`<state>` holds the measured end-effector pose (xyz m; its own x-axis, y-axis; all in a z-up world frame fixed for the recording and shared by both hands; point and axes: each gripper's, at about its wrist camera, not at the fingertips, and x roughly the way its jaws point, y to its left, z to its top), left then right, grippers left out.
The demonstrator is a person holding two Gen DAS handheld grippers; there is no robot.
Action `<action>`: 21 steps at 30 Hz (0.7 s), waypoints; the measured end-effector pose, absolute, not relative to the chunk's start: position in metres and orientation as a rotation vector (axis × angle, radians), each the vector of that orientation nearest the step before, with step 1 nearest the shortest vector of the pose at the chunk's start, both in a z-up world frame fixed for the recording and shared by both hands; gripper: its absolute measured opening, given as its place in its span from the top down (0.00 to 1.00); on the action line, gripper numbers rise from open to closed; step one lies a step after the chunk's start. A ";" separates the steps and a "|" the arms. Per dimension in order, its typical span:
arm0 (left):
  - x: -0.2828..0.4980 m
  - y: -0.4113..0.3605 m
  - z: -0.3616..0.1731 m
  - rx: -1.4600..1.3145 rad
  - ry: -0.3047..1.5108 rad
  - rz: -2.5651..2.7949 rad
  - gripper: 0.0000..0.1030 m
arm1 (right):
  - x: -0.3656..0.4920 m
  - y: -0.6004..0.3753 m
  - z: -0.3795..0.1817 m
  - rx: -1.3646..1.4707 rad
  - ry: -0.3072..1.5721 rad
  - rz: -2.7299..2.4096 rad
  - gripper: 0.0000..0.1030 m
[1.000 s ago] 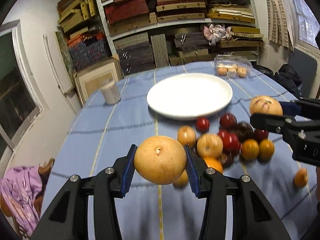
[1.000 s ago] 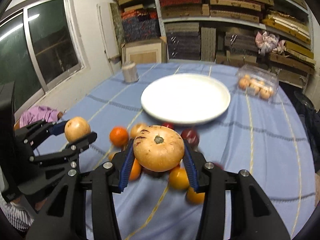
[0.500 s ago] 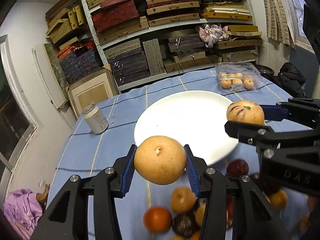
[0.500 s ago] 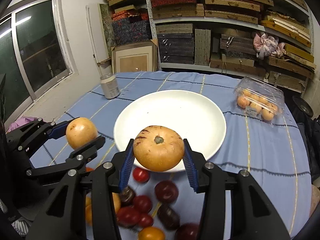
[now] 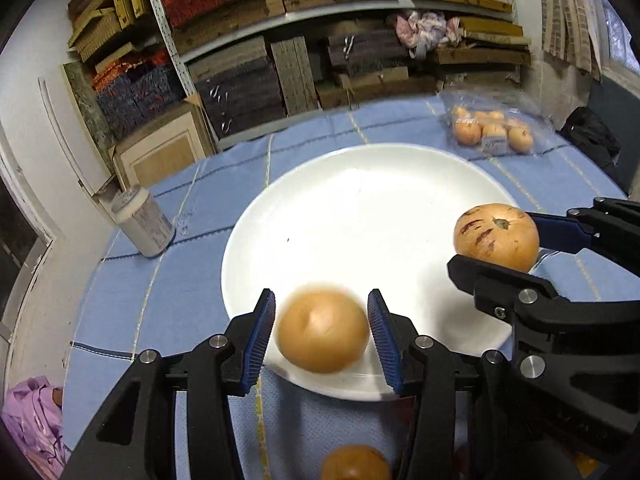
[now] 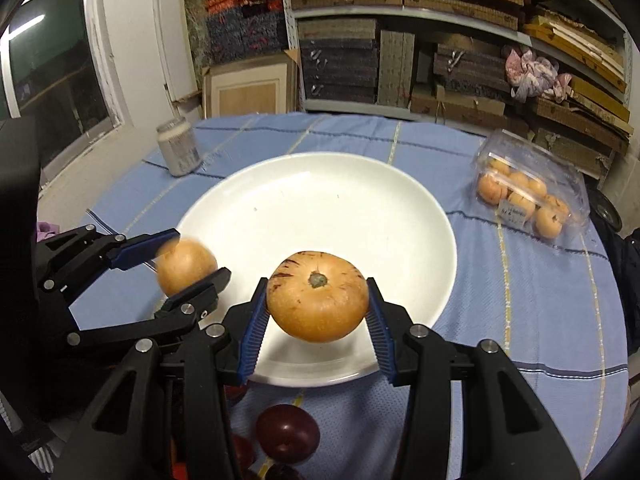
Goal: Organize fruits
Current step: 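Carry both fruits over the white plate and open both tools, then withdraw both open tools from the plate back toward the fruit pile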
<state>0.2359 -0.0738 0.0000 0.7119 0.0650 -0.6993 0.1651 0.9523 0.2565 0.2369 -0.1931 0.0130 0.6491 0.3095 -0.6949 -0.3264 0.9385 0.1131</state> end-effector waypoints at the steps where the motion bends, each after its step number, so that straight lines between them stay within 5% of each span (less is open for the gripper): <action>1: 0.236 -0.073 -0.001 0.321 0.780 -0.046 0.44 | 0.239 -0.193 0.010 -0.021 0.797 0.362 0.55; 4: 0.233 -0.065 0.004 0.301 0.762 -0.026 0.19 | 0.239 -0.201 0.008 0.015 0.784 0.338 0.49; 8: 0.214 -0.041 0.025 0.229 0.727 0.011 0.14 | 0.214 -0.216 0.027 0.047 0.737 0.330 0.49; 14: 0.150 0.011 0.053 0.079 0.684 0.054 0.04 | 0.133 -0.257 0.050 0.182 0.593 0.329 0.24; 21: 0.063 0.044 0.010 -0.116 0.761 0.003 0.04 | 0.048 -0.286 0.012 0.273 0.584 0.340 0.23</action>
